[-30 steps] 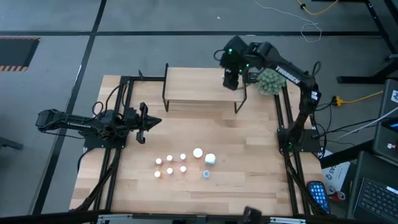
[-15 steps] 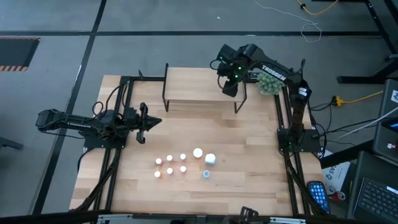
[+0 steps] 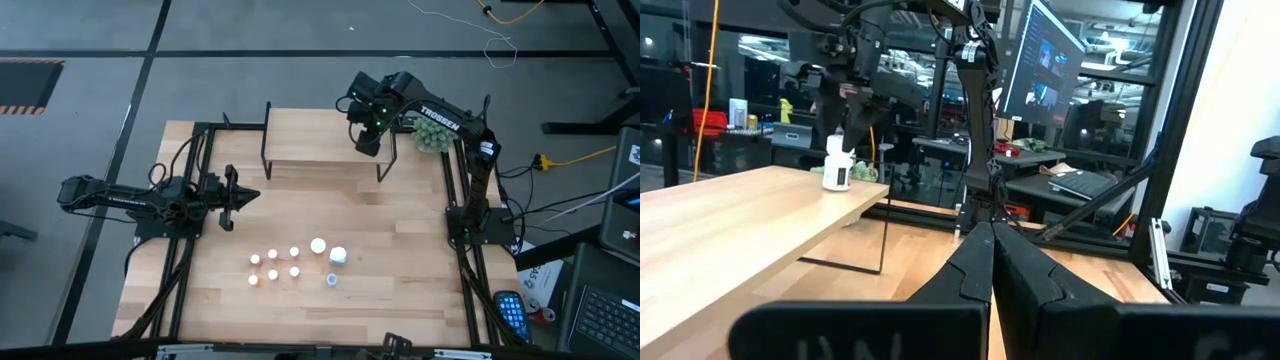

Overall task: Pick and place medicine bottles onto shelf by color
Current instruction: Put the small white pill bottle on the shelf

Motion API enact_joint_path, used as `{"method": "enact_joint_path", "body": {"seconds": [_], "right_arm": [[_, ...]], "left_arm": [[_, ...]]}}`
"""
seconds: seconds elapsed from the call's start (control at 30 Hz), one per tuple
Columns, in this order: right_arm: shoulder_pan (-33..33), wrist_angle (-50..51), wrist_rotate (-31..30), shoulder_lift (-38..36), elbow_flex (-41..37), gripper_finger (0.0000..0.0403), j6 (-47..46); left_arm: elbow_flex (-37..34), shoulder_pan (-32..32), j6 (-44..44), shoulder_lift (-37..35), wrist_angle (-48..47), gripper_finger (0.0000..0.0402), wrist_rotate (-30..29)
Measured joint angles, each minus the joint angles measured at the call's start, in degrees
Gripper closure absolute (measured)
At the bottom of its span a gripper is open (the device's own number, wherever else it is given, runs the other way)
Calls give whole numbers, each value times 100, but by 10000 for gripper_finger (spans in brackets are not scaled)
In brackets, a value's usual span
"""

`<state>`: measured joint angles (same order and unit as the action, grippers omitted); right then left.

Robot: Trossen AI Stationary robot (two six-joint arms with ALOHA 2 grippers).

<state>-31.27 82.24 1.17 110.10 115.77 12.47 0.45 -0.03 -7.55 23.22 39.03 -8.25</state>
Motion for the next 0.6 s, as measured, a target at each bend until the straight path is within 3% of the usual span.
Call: {"method": "enact_joint_path", "body": {"seconds": [0.6], "right_arm": [[0,-302,5,-4,0,212,-393]], "left_arm": [[0,0,17,2,-1,401,0]]}}
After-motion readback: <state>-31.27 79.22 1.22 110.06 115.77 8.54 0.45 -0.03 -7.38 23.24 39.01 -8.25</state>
